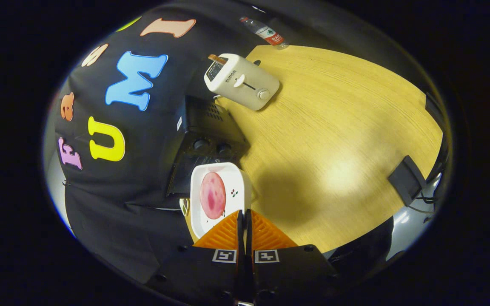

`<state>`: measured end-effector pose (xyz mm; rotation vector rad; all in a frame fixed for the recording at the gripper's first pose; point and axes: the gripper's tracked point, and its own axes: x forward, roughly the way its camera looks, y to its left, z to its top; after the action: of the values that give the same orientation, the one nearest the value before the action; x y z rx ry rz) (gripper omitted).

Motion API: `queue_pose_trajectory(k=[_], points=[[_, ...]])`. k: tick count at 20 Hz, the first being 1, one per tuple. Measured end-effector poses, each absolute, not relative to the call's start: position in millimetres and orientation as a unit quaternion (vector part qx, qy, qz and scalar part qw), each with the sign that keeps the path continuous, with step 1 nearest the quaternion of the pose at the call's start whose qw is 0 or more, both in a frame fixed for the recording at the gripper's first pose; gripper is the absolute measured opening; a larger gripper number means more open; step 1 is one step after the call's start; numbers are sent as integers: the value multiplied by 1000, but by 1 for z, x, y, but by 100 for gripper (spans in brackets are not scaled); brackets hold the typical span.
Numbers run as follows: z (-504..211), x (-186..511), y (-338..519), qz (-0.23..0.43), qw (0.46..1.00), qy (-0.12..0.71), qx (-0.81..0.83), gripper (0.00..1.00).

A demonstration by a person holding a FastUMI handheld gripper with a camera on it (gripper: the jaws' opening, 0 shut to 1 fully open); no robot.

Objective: Open the toaster oven, put the food inside, and close the toaster oven door.

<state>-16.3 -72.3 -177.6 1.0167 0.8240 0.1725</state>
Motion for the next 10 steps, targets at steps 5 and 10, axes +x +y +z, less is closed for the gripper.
queue_pose_trajectory(k=[5,10], points=[[-151,-13,-23,100,787,374,480,2],[-155,8,21,111,791,388,460,2]])
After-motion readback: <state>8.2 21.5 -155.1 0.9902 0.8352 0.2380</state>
